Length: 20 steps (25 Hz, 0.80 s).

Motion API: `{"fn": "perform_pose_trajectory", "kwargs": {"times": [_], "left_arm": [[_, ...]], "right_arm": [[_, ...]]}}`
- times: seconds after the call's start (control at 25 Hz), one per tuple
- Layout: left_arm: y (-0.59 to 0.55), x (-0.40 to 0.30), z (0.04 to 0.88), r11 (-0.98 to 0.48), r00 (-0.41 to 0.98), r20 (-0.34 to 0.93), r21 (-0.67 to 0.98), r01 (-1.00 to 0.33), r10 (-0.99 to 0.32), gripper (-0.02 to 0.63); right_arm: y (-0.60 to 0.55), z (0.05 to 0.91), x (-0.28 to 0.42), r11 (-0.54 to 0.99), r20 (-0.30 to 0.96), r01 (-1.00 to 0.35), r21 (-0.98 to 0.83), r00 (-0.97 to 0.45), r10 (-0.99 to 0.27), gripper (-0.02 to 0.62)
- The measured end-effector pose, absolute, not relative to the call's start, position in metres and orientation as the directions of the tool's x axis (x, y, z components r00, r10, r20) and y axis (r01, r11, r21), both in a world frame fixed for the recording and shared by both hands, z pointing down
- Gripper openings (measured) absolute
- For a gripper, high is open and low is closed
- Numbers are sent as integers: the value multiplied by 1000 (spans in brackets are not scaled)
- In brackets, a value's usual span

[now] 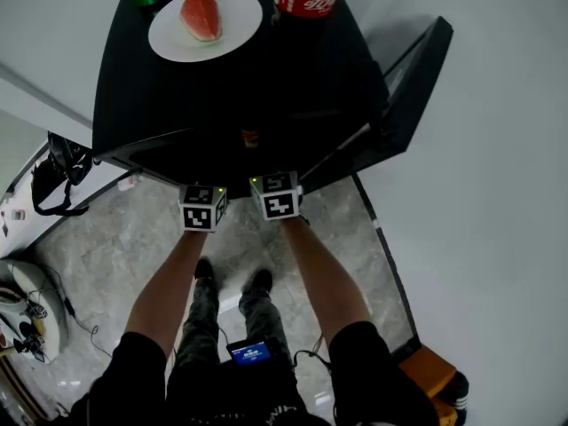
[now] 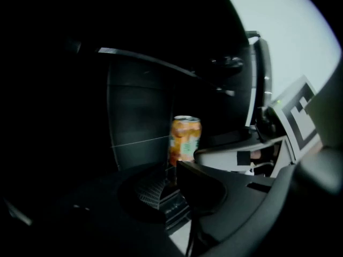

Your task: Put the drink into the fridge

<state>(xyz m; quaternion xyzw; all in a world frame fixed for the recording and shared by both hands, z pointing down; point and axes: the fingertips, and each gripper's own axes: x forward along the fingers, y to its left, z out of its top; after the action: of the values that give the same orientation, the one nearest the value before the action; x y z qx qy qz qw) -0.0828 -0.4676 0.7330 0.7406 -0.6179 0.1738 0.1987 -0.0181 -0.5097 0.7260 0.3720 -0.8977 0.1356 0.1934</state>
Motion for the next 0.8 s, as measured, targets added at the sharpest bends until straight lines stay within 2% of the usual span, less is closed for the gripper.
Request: {"fn": "perform_pose_trajectory", "kwargs": {"times": [0.2,0.28,0.44,0.56,0.8], "left_arm": [[-441,-57,699,-302,310,491,97,-948,-814,28],[-430,-48,681,-348,363,476,122,-929,-801,18],[-406,-37,642,-434,453,448,150,-888,-771,14],[-385,-33,618,-473,499,431,174,-864,-752,12],[-345,-35,584,-513,556,387,219,-830,-735,12]], "right_arm": [[-479,703,-2,663,490,-736,-137,-632,-600,354],[-468,689,4,644,494,-750,-151,-621,-609,308],[-443,655,11,619,519,-772,-144,-592,-616,144],[-421,634,15,617,538,-775,-133,-579,-612,68],[-377,603,30,587,538,-787,-192,-584,-607,26]]}}
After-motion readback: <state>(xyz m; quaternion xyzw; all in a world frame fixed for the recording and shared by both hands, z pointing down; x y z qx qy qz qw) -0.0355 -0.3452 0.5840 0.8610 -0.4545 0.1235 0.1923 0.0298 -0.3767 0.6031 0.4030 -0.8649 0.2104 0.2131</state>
